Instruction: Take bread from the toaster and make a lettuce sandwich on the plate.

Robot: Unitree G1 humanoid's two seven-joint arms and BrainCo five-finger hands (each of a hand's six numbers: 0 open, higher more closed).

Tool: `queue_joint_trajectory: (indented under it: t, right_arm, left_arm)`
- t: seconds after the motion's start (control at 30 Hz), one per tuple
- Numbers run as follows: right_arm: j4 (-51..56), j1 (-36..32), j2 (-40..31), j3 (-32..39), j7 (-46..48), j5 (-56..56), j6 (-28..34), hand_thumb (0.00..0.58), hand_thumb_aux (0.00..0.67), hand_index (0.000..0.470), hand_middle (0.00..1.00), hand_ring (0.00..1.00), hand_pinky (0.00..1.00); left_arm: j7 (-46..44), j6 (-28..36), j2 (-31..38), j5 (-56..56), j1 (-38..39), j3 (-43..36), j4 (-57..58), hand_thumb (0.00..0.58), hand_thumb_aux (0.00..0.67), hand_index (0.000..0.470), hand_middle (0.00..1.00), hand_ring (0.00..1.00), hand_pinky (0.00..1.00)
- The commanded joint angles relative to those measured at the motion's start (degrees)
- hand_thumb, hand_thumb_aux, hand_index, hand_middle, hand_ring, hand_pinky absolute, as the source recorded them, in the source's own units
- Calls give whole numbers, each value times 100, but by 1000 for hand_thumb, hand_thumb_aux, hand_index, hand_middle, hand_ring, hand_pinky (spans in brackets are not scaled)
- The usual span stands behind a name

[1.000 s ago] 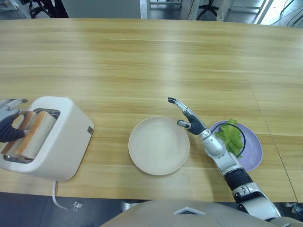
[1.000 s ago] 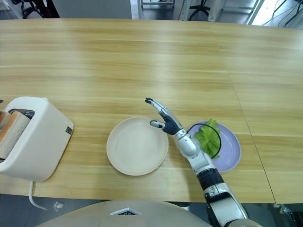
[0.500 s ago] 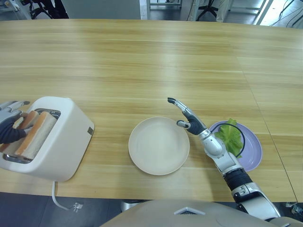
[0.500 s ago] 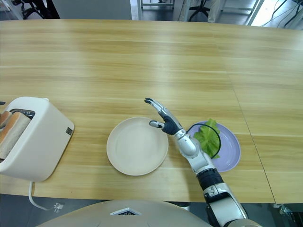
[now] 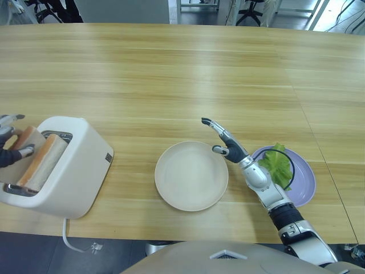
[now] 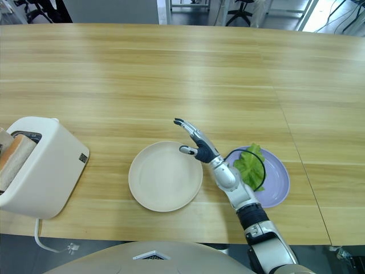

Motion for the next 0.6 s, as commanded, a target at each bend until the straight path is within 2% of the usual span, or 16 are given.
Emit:
queue_joint_trajectory:
  t: [0.03, 0.37, 0.6]
  right_arm:
    - [77, -36, 16, 16, -8, -64, 19, 0, 0, 0, 0, 0, 0]
    - [116, -36, 30, 28, -52, -77, 4, 0, 0, 0, 0, 0, 0]
    - [120, -21, 43, 30, -74, -78, -9, 0, 0, 0, 0, 0, 0]
  left_arm:
    - [-94, -42, 32, -55, 3, 318, -54, 580, 670, 460, 0, 0, 0]
    - [-174, -300, 129, -338, -242, 545, -130, 580, 670, 460, 0, 0, 0]
    - [133, -514, 260, -39, -525, 744, -140, 580, 670, 460, 0, 0, 0]
